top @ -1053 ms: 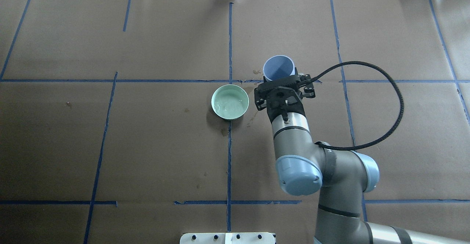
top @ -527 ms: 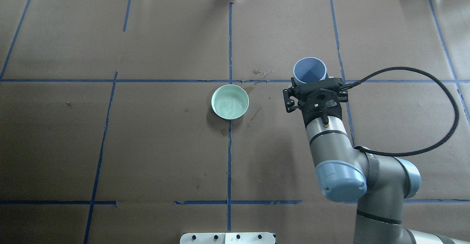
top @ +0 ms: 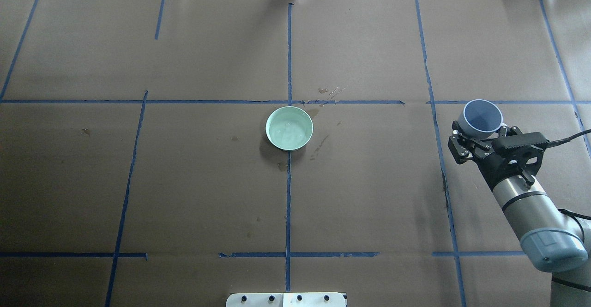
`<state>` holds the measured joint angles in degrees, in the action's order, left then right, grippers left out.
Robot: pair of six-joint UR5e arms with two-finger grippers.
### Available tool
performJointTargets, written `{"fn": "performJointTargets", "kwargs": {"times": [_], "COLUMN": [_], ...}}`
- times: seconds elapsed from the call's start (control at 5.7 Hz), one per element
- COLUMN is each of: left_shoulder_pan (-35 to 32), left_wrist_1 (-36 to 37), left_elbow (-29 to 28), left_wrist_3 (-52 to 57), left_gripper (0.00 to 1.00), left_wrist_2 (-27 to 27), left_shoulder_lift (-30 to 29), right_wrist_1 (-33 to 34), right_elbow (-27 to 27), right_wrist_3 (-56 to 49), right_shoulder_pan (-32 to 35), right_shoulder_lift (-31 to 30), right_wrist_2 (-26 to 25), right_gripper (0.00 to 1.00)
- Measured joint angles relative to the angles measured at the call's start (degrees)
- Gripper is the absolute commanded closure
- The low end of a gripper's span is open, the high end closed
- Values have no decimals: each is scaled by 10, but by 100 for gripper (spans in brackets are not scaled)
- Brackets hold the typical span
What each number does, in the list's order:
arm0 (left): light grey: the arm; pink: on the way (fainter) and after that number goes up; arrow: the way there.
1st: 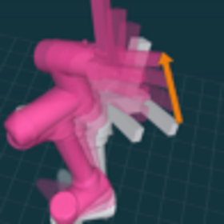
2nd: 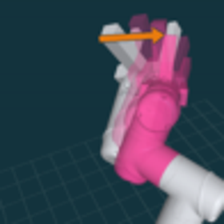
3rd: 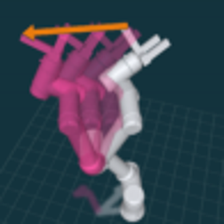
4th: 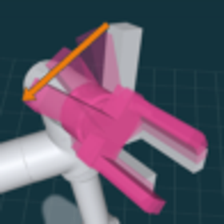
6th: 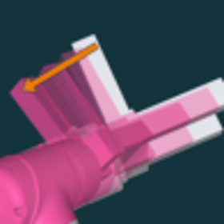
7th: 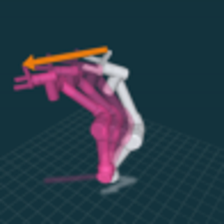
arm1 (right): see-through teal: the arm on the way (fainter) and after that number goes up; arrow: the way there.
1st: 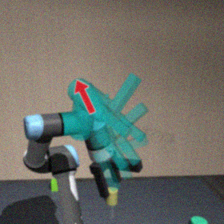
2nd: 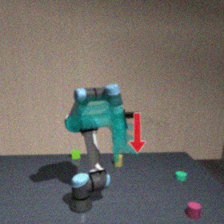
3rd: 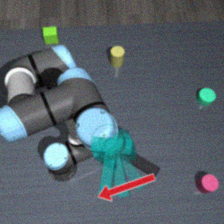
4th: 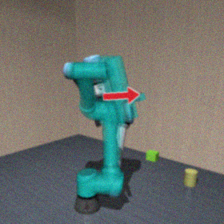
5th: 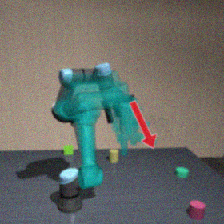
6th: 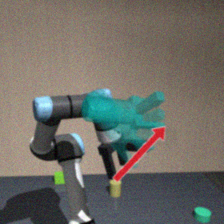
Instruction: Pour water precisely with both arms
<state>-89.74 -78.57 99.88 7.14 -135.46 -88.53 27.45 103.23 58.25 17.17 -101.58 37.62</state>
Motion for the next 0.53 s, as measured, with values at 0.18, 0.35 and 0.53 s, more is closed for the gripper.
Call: {"fn": "performJointTargets", "kwargs": {"times": [0.18,0.35,0.53], "left_shoulder_pan": [0,0,0], "left_wrist_1": [0,0,0], "left_elbow": [2,4,5], "left_wrist_3": [0,-1,-1], "left_gripper": [0,0,0], "left_wrist_2": [0,-1,0], "left_shoulder_lift": [0,0,0], "right_wrist_1": [-64,-101,-123], "right_elbow": [-33,-52,-74], "right_wrist_3": [-4,-7,-8], "right_shoulder_pan": [1,2,3], "right_shoulder_lift": [-27,-47,-53], "right_wrist_2": [0,0,-1], "right_gripper": [100,100,98]}}
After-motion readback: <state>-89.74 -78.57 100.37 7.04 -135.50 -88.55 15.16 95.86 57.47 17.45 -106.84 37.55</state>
